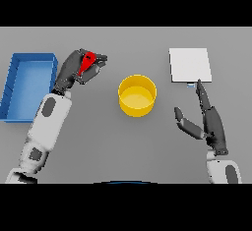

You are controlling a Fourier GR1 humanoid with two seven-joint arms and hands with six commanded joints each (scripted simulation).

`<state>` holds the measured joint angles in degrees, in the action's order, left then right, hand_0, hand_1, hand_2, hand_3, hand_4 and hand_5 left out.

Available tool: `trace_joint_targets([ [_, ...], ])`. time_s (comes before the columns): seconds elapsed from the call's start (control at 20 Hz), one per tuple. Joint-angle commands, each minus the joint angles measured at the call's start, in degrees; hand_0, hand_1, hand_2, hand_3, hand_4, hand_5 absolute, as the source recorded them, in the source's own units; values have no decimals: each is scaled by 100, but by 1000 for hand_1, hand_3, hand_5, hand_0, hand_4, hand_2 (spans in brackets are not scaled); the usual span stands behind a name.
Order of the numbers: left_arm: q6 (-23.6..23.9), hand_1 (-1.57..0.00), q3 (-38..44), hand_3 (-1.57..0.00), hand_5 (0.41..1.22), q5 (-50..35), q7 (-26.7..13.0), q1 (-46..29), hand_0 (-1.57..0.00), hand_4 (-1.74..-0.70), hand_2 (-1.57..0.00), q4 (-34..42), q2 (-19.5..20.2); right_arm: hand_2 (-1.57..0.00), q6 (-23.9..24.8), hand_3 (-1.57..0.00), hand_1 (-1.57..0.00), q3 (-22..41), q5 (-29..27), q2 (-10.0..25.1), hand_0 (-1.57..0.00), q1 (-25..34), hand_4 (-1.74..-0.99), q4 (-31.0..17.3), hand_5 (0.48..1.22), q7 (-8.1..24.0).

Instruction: Pick up the red beaker and tilt it to pour out 1 green nut into yellow bowl. Pick up the yellow bowl and place it on the metallic measuring scale.

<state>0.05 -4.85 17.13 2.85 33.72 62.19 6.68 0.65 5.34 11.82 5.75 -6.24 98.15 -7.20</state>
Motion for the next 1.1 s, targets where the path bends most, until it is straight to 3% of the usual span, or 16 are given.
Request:
trace_joint_targets([
  [0.0,-49,-1566,-170,-1565,1120,209,-112,79,-1566,-1735,-1567,33,65,1,-22,1,1,59,28,-21,1,-33,-1194,43,658,-32],
  [0.2,-387,-1569,-817,-1569,1129,1024,-630,480,-1569,-1739,-1569,83,340,1,-62,1,1,62,4,-17,1,-23,-1178,70,663,135],
  [0.3,-566,-1570,-1111,-1569,1139,1390,-692,663,-1570,-1740,-1570,25,470,1,-68,1,1,65,4,-8,1,-58,-1178,116,667,48],
  [0.6,-1089,-1571,-2202,-1571,1197,2742,-1087,1313,-1571,-1741,-1571,-292,586,1,-65,1,1,87,-40,-109,1,-30,-1187,93,676,202],
  [0.65,-1267,-1571,-2356,-1571,1202,2909,-1060,1408,-1571,-1689,-1571,-371,639,1,-103,1,1,45,-104,-66,1,-31,-1191,113,675,195],
  [0.8,-1580,-1571,-2757,-1383,1211,3408,-847,1870,-1571,-1710,-1571,-713,675,1,-117,1,1,22,-211,-116,1,-98,-1195,172,671,264],
  [1.0,-2021,-1571,-3240,-1295,1217,3919,-529,2331,-1571,-1719,-1571,-999,734,1,-161,1,1,-30,-394,-185,1,-86,-1206,160,639,338],
  [1.05,-2065,-1571,-3363,-1350,1218,4026,-366,2434,-1571,-1721,-1571,-1083,715,1,-171,1,1,-27,-405,-190,1,-80,-1212,141,631,339],
])
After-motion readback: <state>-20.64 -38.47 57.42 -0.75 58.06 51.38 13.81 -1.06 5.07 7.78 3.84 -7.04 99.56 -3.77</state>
